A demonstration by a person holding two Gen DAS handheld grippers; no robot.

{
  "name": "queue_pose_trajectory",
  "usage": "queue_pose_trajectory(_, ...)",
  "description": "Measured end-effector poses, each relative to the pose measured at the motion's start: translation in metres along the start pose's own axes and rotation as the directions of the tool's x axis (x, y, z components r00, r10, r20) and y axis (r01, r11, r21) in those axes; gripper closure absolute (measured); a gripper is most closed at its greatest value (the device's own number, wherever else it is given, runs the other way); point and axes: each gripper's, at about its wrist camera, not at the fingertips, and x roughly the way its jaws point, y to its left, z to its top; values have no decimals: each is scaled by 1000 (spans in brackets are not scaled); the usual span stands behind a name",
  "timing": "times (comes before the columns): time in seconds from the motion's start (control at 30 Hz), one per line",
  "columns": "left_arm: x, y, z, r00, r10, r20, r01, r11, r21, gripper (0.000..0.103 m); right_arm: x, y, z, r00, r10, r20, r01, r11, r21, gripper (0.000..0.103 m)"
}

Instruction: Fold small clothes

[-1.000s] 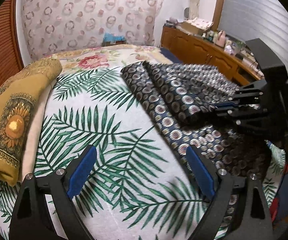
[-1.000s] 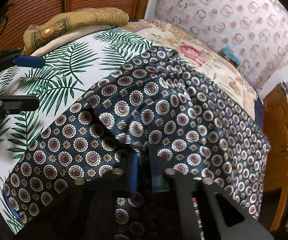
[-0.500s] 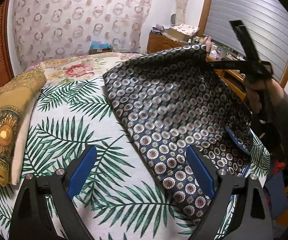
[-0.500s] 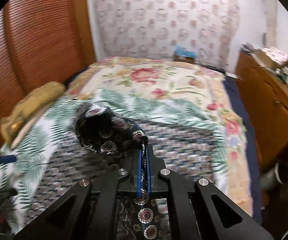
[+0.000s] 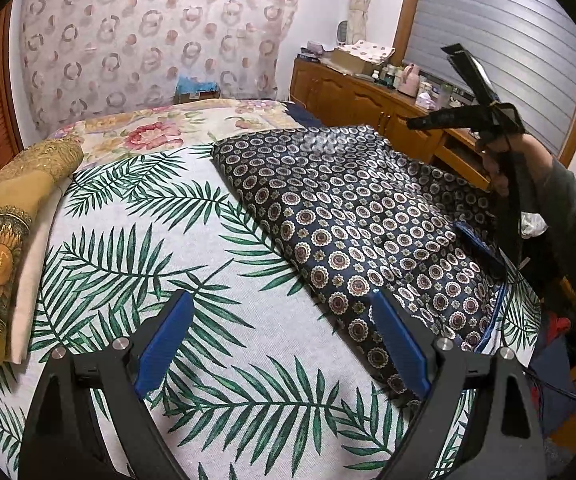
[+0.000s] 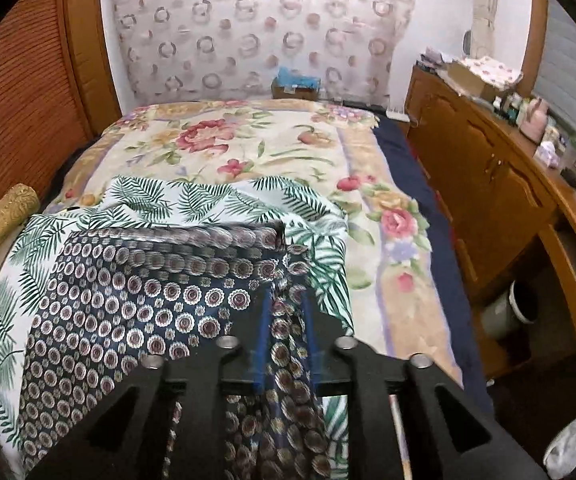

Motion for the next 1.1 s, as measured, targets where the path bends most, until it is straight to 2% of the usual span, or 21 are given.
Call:
queue_pose_trajectory(0.07,0,-3,-1,1000,-3,-1,3,1000,1,11,-11,3,-8,1000,1,2,-1,1000,-13,80)
queue_pose_trajectory(0.13,2,-6,-2,1000,-5,-2,5,1000,8,11,-23,4,-20,999,36,0,-36,999,-33,80)
queue_pose_trajectory(0.27,8,-14,-4,1000,5,-13,-4,1000,31,11,-64,14,-58,988,154,25,-153,987,-40,78)
queue_pose_trajectory(0.3,11,-16,-4,1000,7,-19,-7,999,34,11,-72,18,-68,984,176,30,-174,984,-45,69)
queue_pose_trajectory(0.33,13,-17,-3,1000,13,-24,-13,999,37,11,-78,23,-78,982,187,35,-185,981,-51,55)
queue_pose_trajectory(0.37,16,-19,-3,999,26,-32,-25,999,44,11,-83,29,-88,982,185,39,-183,981,-58,47)
queue_pose_trajectory(0.5,29,-22,-4,995,63,-71,-59,997,60,11,-91,52,-121,986,165,41,-161,984,-82,47)
queue_pose_trajectory(0.63,34,-22,-7,994,68,-82,-63,996,59,11,-96,80,-142,987,149,57,-138,976,-169,47)
queue_pose_trajectory(0.7,33,-22,-8,994,69,-81,-64,996,58,11,-94,91,-155,987,159,38,-149,968,-204,47)
queue_pose_trajectory(0.8,32,-23,-10,995,67,-76,-63,996,56,11,-84,105,-164,992,121,20,-112,964,-241,47)
queue_pose_trajectory(0.83,31,-23,-11,995,65,-75,-61,997,56,11,-79,107,-165,994,109,16,-102,966,-238,48)
queue_pose_trajectory(0.9,30,-24,-12,995,63,-73,-59,997,57,11,-71,105,-165,997,74,6,-71,973,-220,59)
queue_pose_trajectory(0.93,29,-25,-13,995,63,-71,-59,996,60,11,-69,100,-165,998,60,7,-57,975,-214,68)
queue_pose_trajectory(0.97,28,-26,-14,996,64,-69,-59,996,62,11,-68,96,-166,999,52,10,-49,978,-203,84)
queue_pose_trajectory(1.0,28,-27,-14,996,64,-67,-59,996,64,11,-68,91,-166,998,54,10,-51,980,-193,92)
queue_pose_trajectory(1.03,26,-29,-15,996,63,-65,-58,996,67,11,-69,86,-166,998,55,15,-51,983,-177,96)
queue_pose_trajectory(1.1,24,-33,-15,997,58,-59,-54,996,71,11,-75,72,-167,997,70,44,-64,990,-125,97)
